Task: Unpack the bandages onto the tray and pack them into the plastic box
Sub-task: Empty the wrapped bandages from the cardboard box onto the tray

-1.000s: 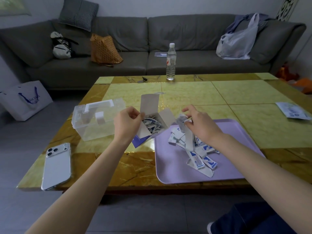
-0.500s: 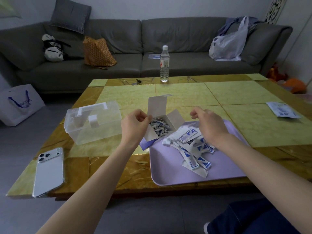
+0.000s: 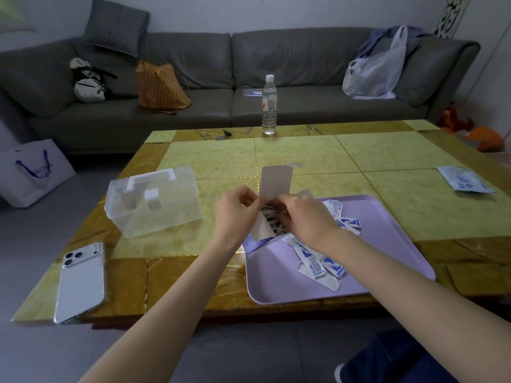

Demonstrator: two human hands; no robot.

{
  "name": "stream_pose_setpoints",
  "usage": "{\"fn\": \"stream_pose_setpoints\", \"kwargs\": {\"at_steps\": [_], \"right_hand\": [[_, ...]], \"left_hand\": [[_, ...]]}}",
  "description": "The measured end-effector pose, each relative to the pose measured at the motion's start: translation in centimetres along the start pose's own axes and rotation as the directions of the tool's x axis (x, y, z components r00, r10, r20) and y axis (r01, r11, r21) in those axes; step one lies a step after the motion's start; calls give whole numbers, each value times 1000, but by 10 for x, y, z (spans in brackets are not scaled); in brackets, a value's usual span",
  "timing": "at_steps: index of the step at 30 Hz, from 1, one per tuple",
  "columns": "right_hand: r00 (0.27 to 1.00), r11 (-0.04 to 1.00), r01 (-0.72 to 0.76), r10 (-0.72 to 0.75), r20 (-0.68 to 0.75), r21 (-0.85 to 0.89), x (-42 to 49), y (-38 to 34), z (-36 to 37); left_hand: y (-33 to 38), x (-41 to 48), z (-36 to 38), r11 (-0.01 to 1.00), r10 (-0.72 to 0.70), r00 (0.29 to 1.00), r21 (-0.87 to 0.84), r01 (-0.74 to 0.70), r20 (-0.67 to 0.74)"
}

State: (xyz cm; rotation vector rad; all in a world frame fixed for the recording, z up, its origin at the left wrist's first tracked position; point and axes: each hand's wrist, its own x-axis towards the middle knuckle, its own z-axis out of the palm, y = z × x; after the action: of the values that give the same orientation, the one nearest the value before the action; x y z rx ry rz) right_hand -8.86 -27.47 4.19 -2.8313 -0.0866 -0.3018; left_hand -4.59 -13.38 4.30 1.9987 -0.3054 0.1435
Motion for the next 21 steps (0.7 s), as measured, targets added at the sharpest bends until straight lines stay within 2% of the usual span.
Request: {"fn": "stream_pose_setpoints", "kwargs": {"at_steps": [6,9,14,18,21], "right_hand": [[996,989,91,-89,-24,114,3,-6,6],[995,966,89,-78,-55,243,1,-9,10],[971,986,122,-94,-221,118,1,2,9],[946,972,142,-78,-314,186,1,9,4],[946,960,130,-46,-320,247,0,4,0]], "left_hand": [[-2,0,-4,1000,-14,1000,-2,14,16],[-2,0,-5,1000,-16,1000,-13,16,18],[-2,3,-11,999,-17,1000,-35,18,21],[-2,8,-11,999,-25,1000,-41,26,19],[1,9,-9,999,-9,1000,-36,9,-1]]}}
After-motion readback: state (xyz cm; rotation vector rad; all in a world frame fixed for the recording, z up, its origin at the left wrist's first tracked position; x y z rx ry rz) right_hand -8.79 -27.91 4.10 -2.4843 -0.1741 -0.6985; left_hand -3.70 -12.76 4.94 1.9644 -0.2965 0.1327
